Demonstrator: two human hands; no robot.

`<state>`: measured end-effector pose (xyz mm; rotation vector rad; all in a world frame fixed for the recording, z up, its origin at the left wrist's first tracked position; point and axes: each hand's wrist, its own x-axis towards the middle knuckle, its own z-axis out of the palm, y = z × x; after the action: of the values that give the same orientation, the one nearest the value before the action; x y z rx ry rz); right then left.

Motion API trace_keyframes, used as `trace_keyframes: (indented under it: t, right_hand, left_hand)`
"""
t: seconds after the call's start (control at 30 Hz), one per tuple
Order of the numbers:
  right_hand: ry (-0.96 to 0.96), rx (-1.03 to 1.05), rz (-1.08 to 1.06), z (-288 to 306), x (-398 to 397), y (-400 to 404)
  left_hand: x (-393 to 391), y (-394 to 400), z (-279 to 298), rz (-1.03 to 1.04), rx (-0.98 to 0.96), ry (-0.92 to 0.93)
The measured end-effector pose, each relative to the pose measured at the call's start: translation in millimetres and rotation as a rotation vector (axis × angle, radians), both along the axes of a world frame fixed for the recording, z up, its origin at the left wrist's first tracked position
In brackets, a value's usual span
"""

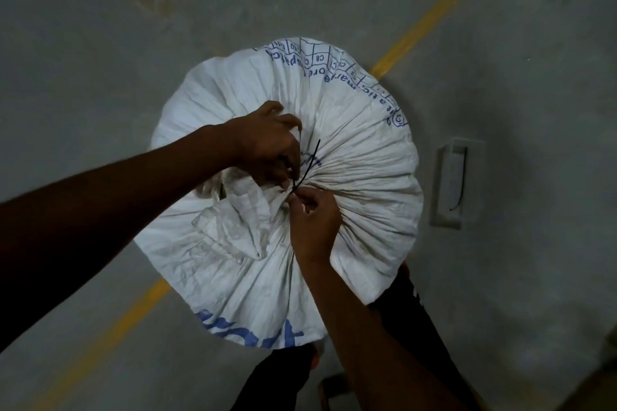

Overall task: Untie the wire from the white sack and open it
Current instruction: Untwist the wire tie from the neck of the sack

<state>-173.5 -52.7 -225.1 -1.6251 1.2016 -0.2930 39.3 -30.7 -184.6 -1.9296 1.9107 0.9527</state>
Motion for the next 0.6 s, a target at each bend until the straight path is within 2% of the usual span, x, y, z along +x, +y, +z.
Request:
trace_keyframes:
  t: [0.13, 0.27, 0.43, 0.6]
  right_hand:
    - [0.022, 0.049, -0.045, -10.0, 5.0, 7.0]
    - [0.031, -0.002, -0.027, -12.1, 9.4, 9.8]
    - [0.024, -0.013, -0.006, -14.8, 8.7, 9.9]
    - [-0.034, -0.007, -0.002, -14.2, 7.1, 4.9]
  left_hand:
    - [3.7, -4.0, -9.8, 0.029, -0.039, 0.015]
    - [9.5, 4.4, -21.8, 0.092, -0.171, 0.076]
    - [13.7, 11.6, -34.2, 0.112, -0.218, 0.04]
    - [18.4, 12.5, -31.4, 0.273, -0.294, 0.218]
